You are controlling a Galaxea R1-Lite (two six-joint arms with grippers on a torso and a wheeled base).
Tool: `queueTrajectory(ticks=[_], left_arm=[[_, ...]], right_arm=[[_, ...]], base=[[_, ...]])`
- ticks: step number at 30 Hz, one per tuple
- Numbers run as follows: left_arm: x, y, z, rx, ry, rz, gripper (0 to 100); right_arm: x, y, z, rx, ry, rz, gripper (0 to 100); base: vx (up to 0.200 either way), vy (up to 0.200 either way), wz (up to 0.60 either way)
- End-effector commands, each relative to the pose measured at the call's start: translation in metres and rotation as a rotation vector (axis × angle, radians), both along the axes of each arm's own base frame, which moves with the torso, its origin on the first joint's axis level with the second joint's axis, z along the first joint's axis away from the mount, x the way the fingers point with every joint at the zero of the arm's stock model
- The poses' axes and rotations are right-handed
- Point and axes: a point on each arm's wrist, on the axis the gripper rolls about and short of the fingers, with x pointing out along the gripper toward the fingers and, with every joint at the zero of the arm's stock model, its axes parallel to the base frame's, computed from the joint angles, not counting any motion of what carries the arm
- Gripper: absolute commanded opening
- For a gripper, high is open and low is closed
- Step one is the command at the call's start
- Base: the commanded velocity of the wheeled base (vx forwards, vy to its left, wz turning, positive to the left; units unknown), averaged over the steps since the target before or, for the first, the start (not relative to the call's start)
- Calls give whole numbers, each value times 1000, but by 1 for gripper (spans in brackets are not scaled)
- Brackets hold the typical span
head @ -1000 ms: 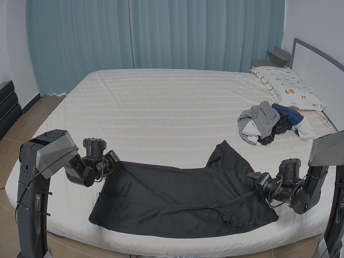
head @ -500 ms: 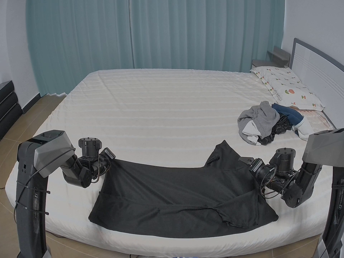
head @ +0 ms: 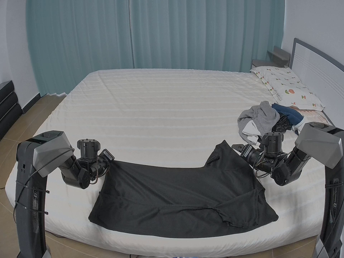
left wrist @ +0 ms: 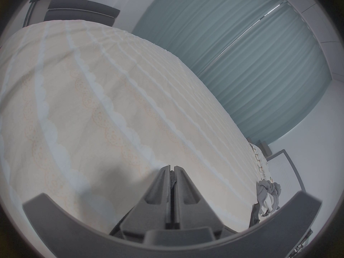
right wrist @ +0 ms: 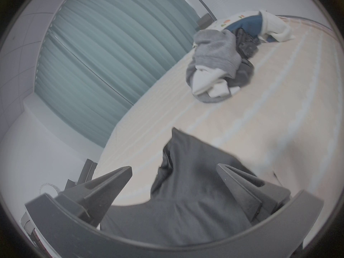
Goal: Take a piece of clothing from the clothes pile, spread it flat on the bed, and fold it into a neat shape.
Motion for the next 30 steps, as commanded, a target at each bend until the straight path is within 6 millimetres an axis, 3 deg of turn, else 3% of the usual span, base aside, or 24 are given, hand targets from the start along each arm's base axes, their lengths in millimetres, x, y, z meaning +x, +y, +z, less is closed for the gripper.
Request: queueTrajectory(ticks=[1,9,26,27,30], left_arm=[[1,2,0,-6,-3,4,0],[-1,2,1,-22,3,-20,0],[0,2,0,-21,8,-22,0],[0,2,1,-21,6,-22,0],[0,3,0,-21,9,-21,0]], right_arm=[[42,-17,-38,-34,-13,-11,100],[56,-43,-45,-47,-40,27,100],[52,-27,-67,-32,-45,120,100],[51,-26,-68,-36,-43,125,0],[51,-26,-68,-43,-46,128,0]], base=[[0,0,0],[0,0,0],[0,0,0],[0,0,0],[0,0,0]])
